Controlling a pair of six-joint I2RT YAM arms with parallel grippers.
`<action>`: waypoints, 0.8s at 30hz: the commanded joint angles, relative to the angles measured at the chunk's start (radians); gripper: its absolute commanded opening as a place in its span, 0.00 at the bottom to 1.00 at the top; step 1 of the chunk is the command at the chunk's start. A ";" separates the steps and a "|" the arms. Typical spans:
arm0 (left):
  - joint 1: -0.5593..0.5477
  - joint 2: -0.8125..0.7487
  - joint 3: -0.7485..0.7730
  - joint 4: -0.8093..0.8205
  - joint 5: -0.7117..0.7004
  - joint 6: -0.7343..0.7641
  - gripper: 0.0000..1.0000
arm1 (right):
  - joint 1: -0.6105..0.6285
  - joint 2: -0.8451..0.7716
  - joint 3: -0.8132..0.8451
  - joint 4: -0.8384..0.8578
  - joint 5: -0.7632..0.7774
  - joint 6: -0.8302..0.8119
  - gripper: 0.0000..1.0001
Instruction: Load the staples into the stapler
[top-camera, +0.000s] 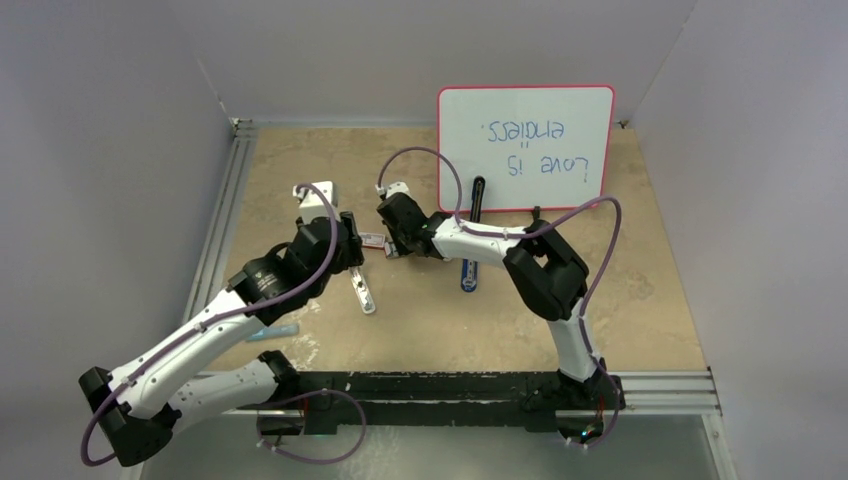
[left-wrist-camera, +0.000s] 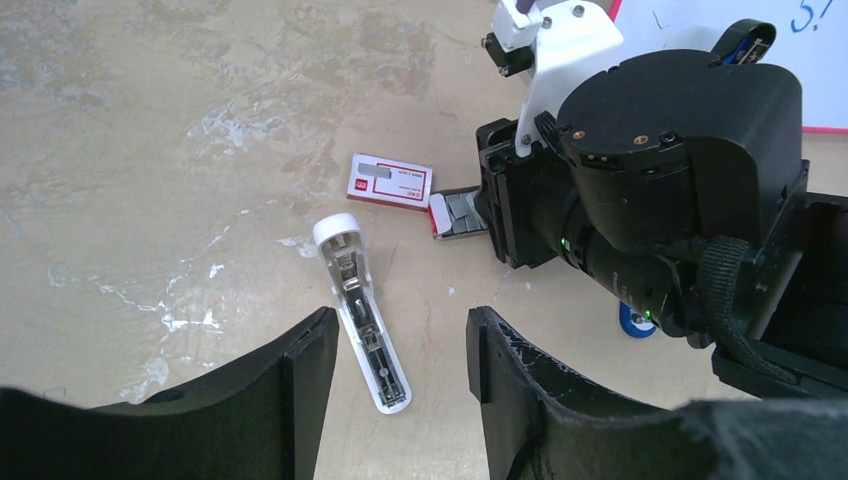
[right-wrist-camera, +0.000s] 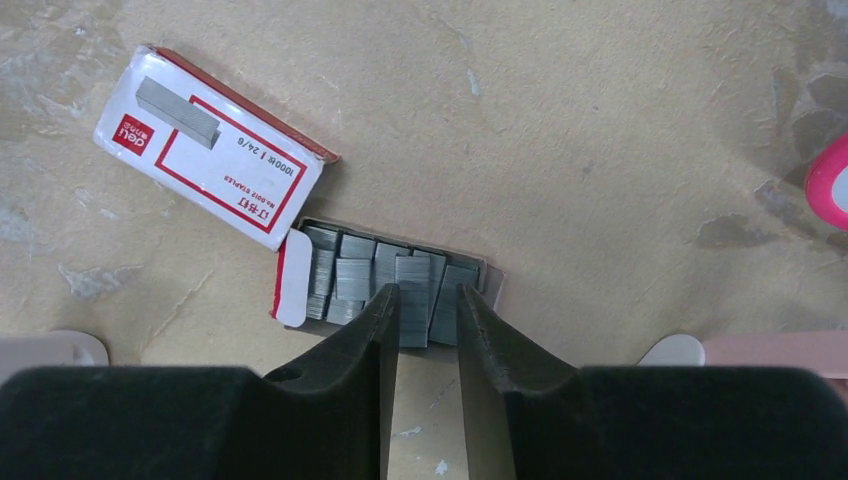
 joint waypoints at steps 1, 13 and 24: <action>-0.001 0.011 0.024 0.024 -0.029 -0.008 0.50 | 0.000 -0.010 0.042 -0.014 0.014 -0.023 0.31; -0.001 -0.019 0.018 0.018 -0.052 -0.016 0.50 | -0.015 0.024 0.060 -0.004 -0.041 -0.036 0.32; -0.001 -0.009 0.019 0.012 -0.051 -0.019 0.50 | -0.031 0.048 0.068 -0.007 -0.079 -0.020 0.30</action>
